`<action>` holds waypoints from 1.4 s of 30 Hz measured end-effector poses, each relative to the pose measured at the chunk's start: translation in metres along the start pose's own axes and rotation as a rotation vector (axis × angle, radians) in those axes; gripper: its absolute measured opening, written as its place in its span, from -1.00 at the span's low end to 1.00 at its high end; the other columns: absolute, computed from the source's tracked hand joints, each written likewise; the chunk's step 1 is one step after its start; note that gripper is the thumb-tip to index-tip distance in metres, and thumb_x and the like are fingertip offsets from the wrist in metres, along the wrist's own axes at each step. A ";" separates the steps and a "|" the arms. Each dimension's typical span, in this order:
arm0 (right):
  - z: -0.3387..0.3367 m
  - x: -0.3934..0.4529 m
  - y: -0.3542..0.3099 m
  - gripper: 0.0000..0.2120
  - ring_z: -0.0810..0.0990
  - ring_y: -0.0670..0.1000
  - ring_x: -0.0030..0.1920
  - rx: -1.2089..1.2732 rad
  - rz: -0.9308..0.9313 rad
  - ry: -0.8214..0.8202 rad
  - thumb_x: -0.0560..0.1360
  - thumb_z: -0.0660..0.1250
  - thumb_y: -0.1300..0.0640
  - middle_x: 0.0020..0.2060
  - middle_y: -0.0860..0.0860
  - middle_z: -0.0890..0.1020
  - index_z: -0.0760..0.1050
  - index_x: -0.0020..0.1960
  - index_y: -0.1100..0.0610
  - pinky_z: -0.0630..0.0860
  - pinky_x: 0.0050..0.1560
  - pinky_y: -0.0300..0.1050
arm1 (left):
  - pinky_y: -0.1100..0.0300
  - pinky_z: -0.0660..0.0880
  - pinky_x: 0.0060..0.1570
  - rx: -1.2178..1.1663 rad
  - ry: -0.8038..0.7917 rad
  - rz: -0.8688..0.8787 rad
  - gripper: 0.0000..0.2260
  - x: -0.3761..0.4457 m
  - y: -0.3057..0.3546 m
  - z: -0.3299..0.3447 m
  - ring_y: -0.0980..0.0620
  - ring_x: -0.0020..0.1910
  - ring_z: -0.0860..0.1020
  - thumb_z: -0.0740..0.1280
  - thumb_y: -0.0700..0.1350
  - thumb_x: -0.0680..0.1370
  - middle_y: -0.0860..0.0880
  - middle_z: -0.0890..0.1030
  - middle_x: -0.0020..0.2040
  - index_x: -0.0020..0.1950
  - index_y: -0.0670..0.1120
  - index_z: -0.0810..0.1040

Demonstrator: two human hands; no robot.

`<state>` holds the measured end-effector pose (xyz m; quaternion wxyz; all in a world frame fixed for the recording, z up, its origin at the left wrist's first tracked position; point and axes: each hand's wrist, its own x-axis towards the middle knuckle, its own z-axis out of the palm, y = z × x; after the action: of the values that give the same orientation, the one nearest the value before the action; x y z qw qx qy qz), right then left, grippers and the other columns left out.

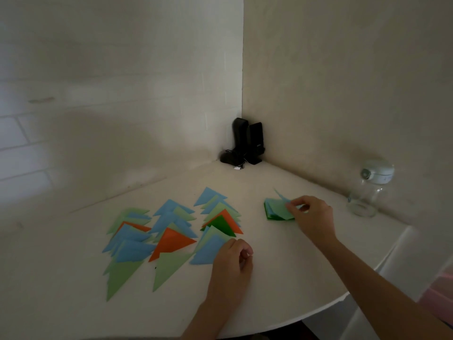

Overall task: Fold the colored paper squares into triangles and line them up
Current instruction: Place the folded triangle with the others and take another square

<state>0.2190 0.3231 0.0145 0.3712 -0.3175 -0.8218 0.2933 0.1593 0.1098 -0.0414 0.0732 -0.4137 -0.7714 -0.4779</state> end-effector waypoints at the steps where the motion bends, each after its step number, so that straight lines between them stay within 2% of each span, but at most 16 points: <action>1: -0.005 -0.003 -0.007 -0.92 0.52 -0.12 -0.30 -0.016 -0.096 0.005 0.40 0.46 0.05 -0.28 -0.05 0.60 0.59 -0.23 0.01 0.31 -0.33 -0.42 | 0.35 0.39 -0.26 -0.030 0.006 -0.009 -0.78 0.000 0.000 -0.001 0.15 -0.22 0.43 0.33 -0.33 0.38 0.11 0.45 -0.22 -0.18 -0.01 0.45; 3: -0.013 -0.016 -0.019 -0.88 0.51 -0.10 -0.27 -0.046 -0.275 -0.027 0.38 0.48 0.08 -0.26 -0.08 0.58 0.54 -0.25 -0.03 0.35 -0.25 -0.34 | 0.29 0.45 -0.22 -0.096 0.026 -0.034 -0.78 -0.001 0.002 -0.002 0.11 -0.19 0.46 0.33 -0.31 0.38 0.14 0.46 -0.20 -0.15 0.00 0.46; 5: -0.017 -0.034 -0.024 -0.85 0.50 -0.09 -0.28 -0.079 -0.360 -0.076 0.34 0.50 0.08 -0.29 -0.09 0.58 0.53 -0.27 -0.05 0.40 -0.21 -0.20 | 0.32 0.42 -0.18 -0.116 0.046 -0.041 -0.76 -0.001 0.004 -0.005 0.12 -0.15 0.46 0.35 -0.28 0.40 0.16 0.45 -0.16 -0.09 0.05 0.45; 7: -0.017 -0.055 -0.023 -0.86 0.50 -0.11 -0.29 -0.091 -0.387 -0.126 0.32 0.51 0.06 -0.32 -0.14 0.58 0.54 -0.29 -0.05 0.41 -0.20 -0.18 | 0.41 0.36 -0.15 -0.071 0.049 -0.003 -0.70 -0.004 0.007 -0.007 0.15 -0.11 0.44 0.38 -0.27 0.41 0.16 0.43 -0.09 -0.02 0.09 0.44; 10: -0.013 -0.084 -0.017 -0.89 0.53 -0.10 -0.27 -0.092 -0.402 -0.208 0.31 0.41 -0.05 -0.33 -0.16 0.59 0.54 -0.32 -0.05 0.46 -0.20 -0.14 | 0.41 0.34 0.00 0.003 -0.003 0.095 -0.65 -0.009 0.008 -0.009 0.19 0.04 0.40 0.38 -0.25 0.41 0.15 0.40 0.04 0.08 0.09 0.41; 12: -0.007 -0.097 -0.012 -0.83 0.55 -0.11 -0.26 -0.106 -0.388 -0.274 0.28 0.29 -0.13 -0.32 -0.19 0.61 0.56 -0.32 -0.06 0.49 -0.19 -0.12 | 0.38 0.31 0.11 0.043 -0.052 0.145 -0.65 -0.012 0.006 -0.009 0.18 0.14 0.35 0.37 -0.22 0.40 0.14 0.38 0.10 0.11 0.08 0.42; 15: 0.000 -0.102 -0.004 -0.73 0.57 -0.14 -0.28 -0.132 -0.328 -0.342 0.23 0.18 -0.18 -0.33 -0.17 0.64 0.58 -0.30 -0.08 0.49 -0.19 -0.18 | 0.39 0.24 0.17 0.077 -0.066 0.178 -0.66 -0.013 0.002 -0.008 0.18 0.16 0.32 0.36 -0.19 0.40 0.15 0.40 0.14 0.12 0.06 0.45; 17: 0.002 -0.103 -0.003 -0.70 0.57 -0.15 -0.25 -0.134 -0.293 -0.384 0.22 0.16 -0.21 -0.33 -0.15 0.64 0.58 -0.28 -0.09 0.46 -0.18 -0.28 | 0.34 0.27 0.15 0.096 -0.074 0.209 -0.75 -0.012 -0.002 -0.007 0.14 0.12 0.35 0.33 -0.13 0.43 0.14 0.46 0.11 0.09 0.05 0.51; 20: 0.005 -0.104 0.000 -0.72 0.56 -0.21 -0.24 -0.041 -0.278 -0.390 0.24 0.22 -0.20 -0.40 -0.23 0.56 0.58 -0.29 -0.05 0.42 -0.22 -0.41 | 0.23 0.33 0.05 0.139 -0.085 0.246 -0.88 -0.012 -0.008 -0.005 0.09 0.02 0.41 0.30 -0.02 0.49 0.12 0.53 0.00 -0.03 0.04 0.57; 24: 0.005 -0.103 0.003 -0.81 0.48 -0.33 -0.28 0.004 -0.351 -0.385 0.29 0.30 -0.08 -0.37 -0.31 0.48 0.60 -0.31 0.02 0.33 -0.24 -0.57 | 0.20 0.34 -0.02 0.144 -0.088 0.235 -0.87 -0.009 -0.005 -0.002 0.16 -0.06 0.38 0.29 0.06 0.50 0.15 0.53 -0.09 -0.13 0.07 0.59; 28: 0.006 -0.100 0.007 -0.79 0.54 -0.17 -0.21 0.012 -0.388 -0.382 0.31 0.31 -0.06 -0.31 -0.12 0.61 0.63 -0.30 0.04 0.34 -0.20 -0.54 | 0.15 0.38 -0.02 0.146 -0.122 0.173 -0.87 -0.005 -0.007 0.004 0.21 -0.08 0.37 0.30 0.11 0.46 0.19 0.50 -0.11 -0.16 0.11 0.59; 31: 0.008 -0.098 0.008 -0.78 0.54 -0.17 -0.20 0.014 -0.384 -0.364 0.30 0.31 -0.07 -0.31 -0.11 0.62 0.64 -0.31 0.05 0.33 -0.19 -0.56 | 0.10 0.42 -0.03 0.125 -0.132 0.141 -0.92 -0.002 -0.006 0.006 0.19 -0.08 0.42 0.34 0.09 0.44 0.22 0.48 -0.14 -0.18 0.12 0.59; 34: 0.010 -0.096 0.012 -0.79 0.55 -0.20 -0.23 0.061 -0.325 -0.353 0.27 0.34 -0.09 -0.33 -0.14 0.61 0.62 -0.36 0.05 0.37 -0.22 -0.56 | 0.07 0.43 -0.03 0.102 -0.136 0.097 -0.97 0.000 -0.006 0.008 0.20 -0.09 0.44 0.39 0.04 0.41 0.22 0.48 -0.16 -0.21 0.13 0.58; 36: 0.010 -0.094 0.013 -0.87 0.55 -0.25 -0.25 0.076 -0.270 -0.334 0.25 0.46 -0.02 -0.38 -0.17 0.57 0.53 -0.40 -0.06 0.37 -0.24 -0.55 | 0.05 0.43 -0.02 0.062 -0.134 0.044 -0.96 0.001 -0.005 0.008 0.19 -0.10 0.45 0.38 0.07 0.36 0.20 0.50 -0.18 -0.24 0.15 0.57; 39: 0.008 -0.088 0.015 -0.63 0.53 -0.30 -0.25 0.061 -0.186 -0.349 0.17 0.62 0.11 -0.43 -0.16 0.53 0.42 -0.37 -0.16 0.35 -0.29 -0.51 | 0.09 0.43 -0.01 0.044 -0.140 -0.034 -0.89 0.004 -0.004 0.010 0.19 -0.13 0.46 0.33 0.20 0.26 0.18 0.52 -0.23 -0.35 0.22 0.46; 42: 0.007 -0.081 0.010 -0.65 0.50 -0.35 -0.26 0.048 -0.158 -0.440 0.19 0.60 0.10 -0.39 -0.14 0.50 0.43 -0.33 -0.14 0.34 -0.30 -0.48 | 0.20 0.43 -0.03 0.064 -0.171 -0.084 -0.86 0.009 -0.004 0.012 0.20 -0.17 0.48 0.32 0.24 0.21 0.20 0.52 -0.26 -0.37 0.26 0.40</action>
<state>0.2588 0.2679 -0.0310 0.2122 -0.1714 -0.8981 0.3449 0.1538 0.1238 -0.0457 0.0003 -0.4174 -0.8065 -0.4186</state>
